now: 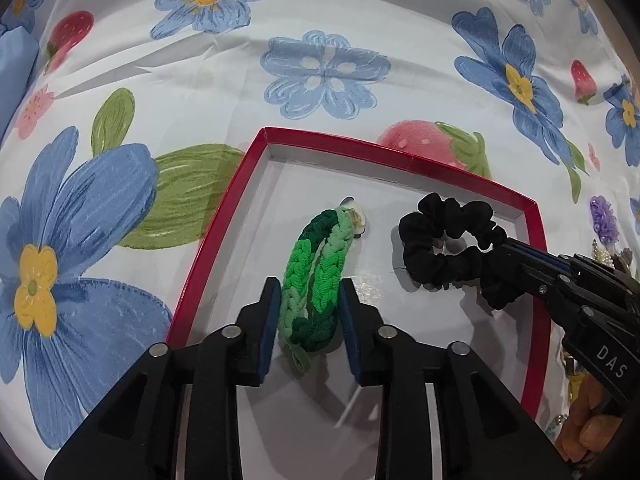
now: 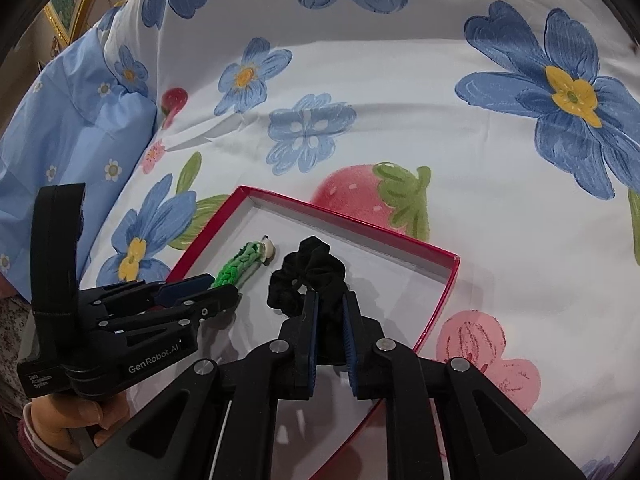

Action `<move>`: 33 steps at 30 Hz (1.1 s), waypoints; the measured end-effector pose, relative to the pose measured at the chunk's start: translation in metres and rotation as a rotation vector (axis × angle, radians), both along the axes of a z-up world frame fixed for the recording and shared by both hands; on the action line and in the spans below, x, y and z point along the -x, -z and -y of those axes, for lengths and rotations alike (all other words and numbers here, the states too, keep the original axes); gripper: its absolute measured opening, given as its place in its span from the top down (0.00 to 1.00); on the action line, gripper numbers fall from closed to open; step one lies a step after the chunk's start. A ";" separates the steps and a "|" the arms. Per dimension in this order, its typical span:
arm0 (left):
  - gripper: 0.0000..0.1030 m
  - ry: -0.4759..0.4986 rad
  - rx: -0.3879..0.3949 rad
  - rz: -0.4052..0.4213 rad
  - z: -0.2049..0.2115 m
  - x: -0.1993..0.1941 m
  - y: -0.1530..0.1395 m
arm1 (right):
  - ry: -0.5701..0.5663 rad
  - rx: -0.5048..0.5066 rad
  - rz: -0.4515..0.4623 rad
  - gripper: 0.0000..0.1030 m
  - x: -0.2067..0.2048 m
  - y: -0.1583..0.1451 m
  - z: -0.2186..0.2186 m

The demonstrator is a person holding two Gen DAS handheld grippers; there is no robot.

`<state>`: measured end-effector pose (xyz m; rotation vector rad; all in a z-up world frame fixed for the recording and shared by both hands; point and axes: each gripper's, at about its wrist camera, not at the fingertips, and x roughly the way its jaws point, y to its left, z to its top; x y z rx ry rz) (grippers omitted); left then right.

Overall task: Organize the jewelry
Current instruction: 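Carry both items into the red tray and open both tools while releasing, then withdraw both open tools from the tray back toward the jewelry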

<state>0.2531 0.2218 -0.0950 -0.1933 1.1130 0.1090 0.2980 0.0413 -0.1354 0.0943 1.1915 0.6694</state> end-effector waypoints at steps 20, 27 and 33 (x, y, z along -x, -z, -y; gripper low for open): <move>0.45 -0.039 0.015 0.087 0.002 0.045 -0.043 | 0.059 -0.073 0.041 0.60 0.009 -0.034 0.022; 0.44 -0.031 0.087 0.160 0.027 0.075 -0.068 | 0.109 -0.098 0.058 0.60 0.033 -0.055 0.061; 0.43 -0.007 0.136 0.182 0.051 0.098 -0.077 | 0.165 -0.103 0.080 0.60 0.058 -0.072 0.105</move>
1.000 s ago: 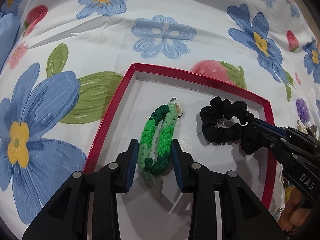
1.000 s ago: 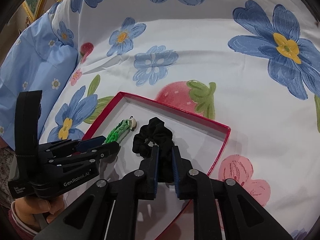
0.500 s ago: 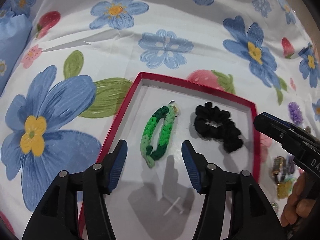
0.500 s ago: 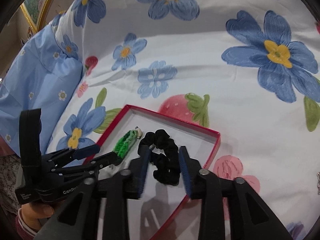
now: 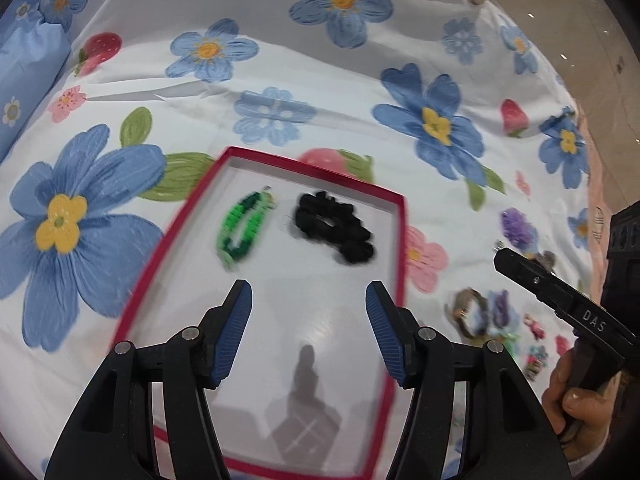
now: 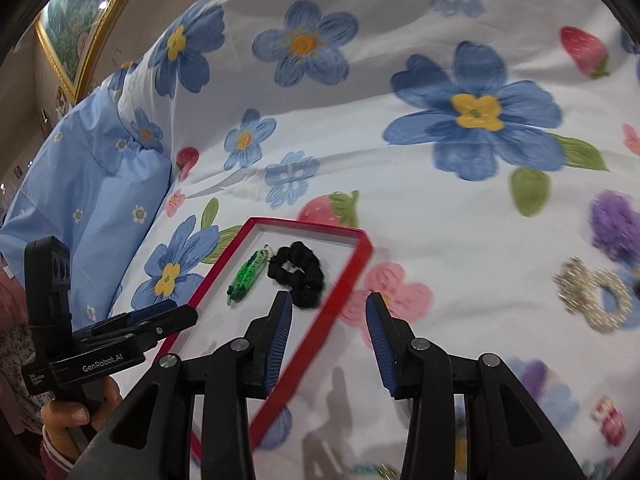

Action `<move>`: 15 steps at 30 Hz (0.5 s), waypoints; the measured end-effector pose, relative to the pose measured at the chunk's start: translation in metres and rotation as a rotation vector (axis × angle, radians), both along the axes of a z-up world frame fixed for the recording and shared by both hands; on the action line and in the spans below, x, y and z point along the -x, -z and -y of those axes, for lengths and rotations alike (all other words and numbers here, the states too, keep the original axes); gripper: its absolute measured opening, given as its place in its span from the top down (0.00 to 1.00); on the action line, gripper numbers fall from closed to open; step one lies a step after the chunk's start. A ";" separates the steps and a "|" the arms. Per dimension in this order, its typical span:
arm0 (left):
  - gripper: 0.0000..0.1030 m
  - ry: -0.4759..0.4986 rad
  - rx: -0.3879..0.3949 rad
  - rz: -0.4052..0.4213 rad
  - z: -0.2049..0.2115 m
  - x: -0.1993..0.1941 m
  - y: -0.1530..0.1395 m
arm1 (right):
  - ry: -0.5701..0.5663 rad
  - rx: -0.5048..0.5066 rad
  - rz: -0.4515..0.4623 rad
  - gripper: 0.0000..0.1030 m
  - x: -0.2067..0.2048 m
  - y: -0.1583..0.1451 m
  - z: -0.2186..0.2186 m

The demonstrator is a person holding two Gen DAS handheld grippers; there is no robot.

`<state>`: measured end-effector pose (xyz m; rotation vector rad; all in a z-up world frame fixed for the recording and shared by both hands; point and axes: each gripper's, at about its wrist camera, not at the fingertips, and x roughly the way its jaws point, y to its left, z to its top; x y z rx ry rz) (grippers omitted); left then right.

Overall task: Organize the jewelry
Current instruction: 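Withdraw both open tools from the tray back toward the jewelry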

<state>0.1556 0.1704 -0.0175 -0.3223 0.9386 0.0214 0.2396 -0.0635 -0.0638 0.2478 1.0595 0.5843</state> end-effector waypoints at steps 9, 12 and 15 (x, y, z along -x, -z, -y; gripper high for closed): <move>0.43 0.086 0.012 0.019 0.046 0.017 -0.010 | 0.102 0.022 -0.006 0.59 0.031 -0.003 0.069; 0.43 0.115 0.011 0.022 0.060 0.017 -0.012 | 0.140 0.032 -0.009 0.58 0.040 -0.003 0.091; 0.43 0.145 0.010 0.025 0.073 0.016 -0.014 | 0.180 0.039 -0.012 0.58 0.049 -0.003 0.112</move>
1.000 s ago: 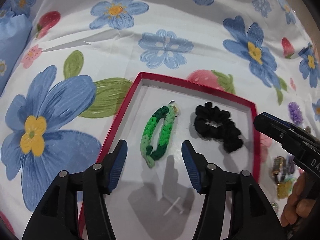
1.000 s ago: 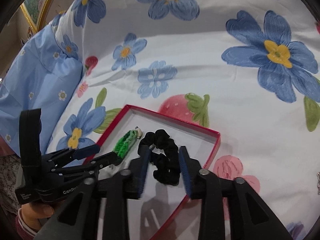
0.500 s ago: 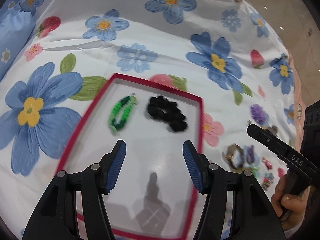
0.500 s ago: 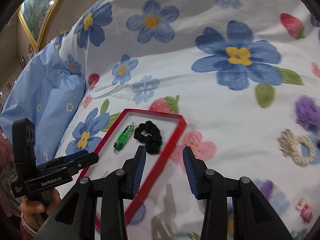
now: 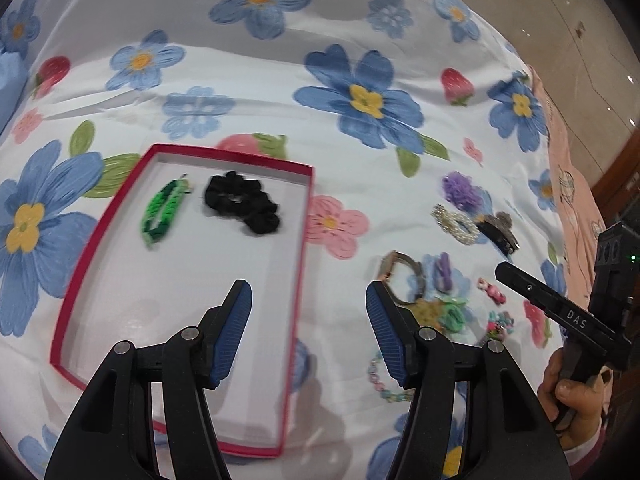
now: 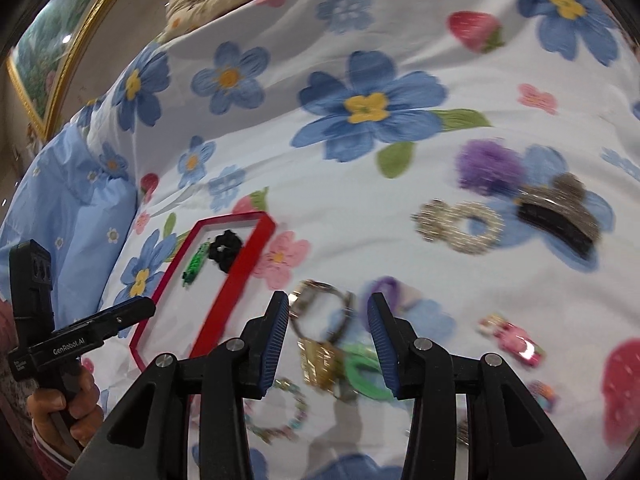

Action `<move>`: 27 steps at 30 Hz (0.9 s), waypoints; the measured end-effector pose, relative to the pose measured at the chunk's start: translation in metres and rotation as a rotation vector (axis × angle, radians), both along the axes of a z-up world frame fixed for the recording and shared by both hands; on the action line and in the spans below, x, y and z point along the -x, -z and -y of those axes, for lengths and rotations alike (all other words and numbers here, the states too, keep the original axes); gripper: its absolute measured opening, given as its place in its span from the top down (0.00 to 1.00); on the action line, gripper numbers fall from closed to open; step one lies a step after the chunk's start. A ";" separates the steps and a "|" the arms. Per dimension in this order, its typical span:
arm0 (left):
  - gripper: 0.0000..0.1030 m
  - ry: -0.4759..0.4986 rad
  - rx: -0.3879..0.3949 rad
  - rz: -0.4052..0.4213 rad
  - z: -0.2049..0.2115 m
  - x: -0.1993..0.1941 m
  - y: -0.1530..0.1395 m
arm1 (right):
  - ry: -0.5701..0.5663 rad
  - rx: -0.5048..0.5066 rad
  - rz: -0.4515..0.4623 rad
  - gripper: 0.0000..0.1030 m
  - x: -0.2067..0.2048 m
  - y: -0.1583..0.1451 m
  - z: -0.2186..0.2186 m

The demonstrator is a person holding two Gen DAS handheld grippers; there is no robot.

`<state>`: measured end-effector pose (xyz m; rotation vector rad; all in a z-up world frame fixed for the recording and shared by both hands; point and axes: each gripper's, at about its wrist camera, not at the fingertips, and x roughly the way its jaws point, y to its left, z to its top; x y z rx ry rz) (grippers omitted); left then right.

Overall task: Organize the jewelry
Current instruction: 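Withdraw both open tools from the tray back toward the jewelry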

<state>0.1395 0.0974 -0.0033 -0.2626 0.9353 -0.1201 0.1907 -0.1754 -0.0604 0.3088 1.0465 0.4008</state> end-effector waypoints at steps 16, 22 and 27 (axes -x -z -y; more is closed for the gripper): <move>0.43 0.138 -0.070 -0.034 0.061 -0.021 0.012 | 0.087 0.058 0.004 0.57 0.018 0.005 0.062; 0.43 0.171 -0.088 -0.042 0.077 -0.037 0.021 | 0.138 0.121 -0.013 0.57 0.019 0.015 0.094; 0.43 0.187 -0.096 -0.061 0.089 -0.054 0.033 | 0.115 0.153 -0.038 0.57 0.019 0.027 0.099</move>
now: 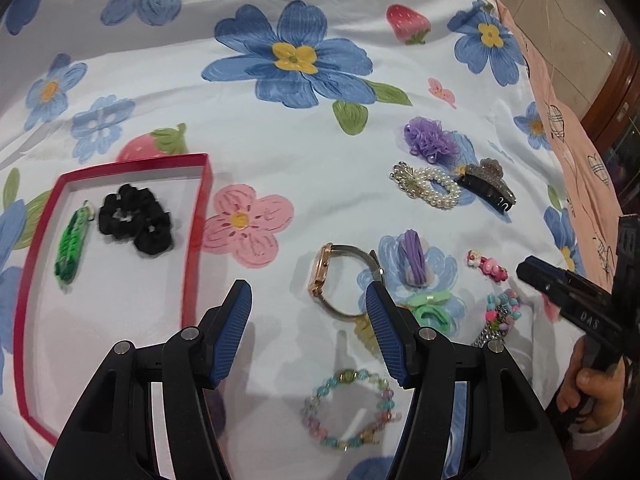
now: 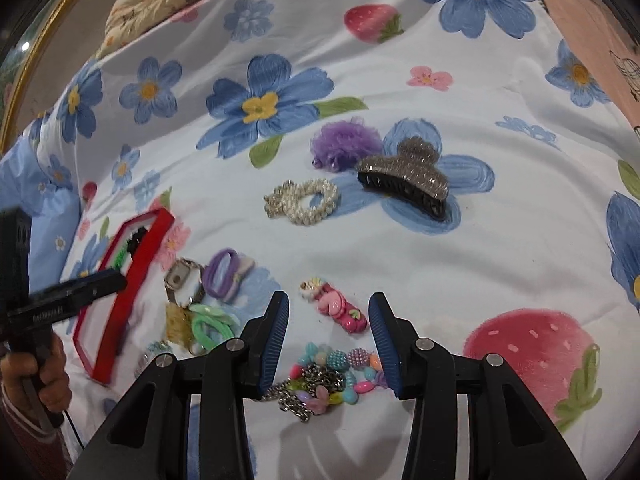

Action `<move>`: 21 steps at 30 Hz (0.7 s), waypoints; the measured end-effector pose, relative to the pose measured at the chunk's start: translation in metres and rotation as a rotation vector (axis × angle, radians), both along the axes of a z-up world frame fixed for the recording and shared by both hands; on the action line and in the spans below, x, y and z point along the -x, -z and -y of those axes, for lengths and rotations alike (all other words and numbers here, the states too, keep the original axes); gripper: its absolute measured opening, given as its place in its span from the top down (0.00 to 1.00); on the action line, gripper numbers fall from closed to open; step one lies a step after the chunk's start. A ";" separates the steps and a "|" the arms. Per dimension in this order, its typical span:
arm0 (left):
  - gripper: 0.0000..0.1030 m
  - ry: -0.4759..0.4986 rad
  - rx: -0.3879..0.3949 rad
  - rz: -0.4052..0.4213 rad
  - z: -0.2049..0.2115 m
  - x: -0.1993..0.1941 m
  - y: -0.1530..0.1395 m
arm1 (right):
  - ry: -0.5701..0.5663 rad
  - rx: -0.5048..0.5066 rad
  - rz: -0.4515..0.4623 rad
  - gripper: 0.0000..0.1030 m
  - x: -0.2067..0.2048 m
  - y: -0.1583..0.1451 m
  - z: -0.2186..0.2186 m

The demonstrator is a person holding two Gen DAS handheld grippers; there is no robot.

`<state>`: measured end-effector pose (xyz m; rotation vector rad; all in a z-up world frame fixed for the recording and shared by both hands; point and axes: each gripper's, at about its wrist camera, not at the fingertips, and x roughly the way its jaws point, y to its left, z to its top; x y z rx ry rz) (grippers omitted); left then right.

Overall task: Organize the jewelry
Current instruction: 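Withdraw both open tools from the tray back toward the jewelry, then grasp the pink hair clip with the right tool while the left tool grasps the gold watch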

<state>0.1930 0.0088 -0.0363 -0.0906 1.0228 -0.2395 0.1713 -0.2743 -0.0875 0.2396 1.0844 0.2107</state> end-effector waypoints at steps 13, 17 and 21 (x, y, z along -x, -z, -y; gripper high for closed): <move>0.49 0.051 -0.050 -0.072 0.020 -0.037 0.042 | -0.197 0.171 -0.055 0.58 -0.023 0.044 -0.029; 0.78 0.070 -0.044 -0.092 0.023 -0.041 0.053 | -0.203 0.152 -0.054 0.76 -0.022 0.043 -0.026; 0.91 0.076 -0.010 -0.092 0.020 -0.042 0.054 | -0.187 0.117 -0.050 0.82 -0.020 0.041 -0.023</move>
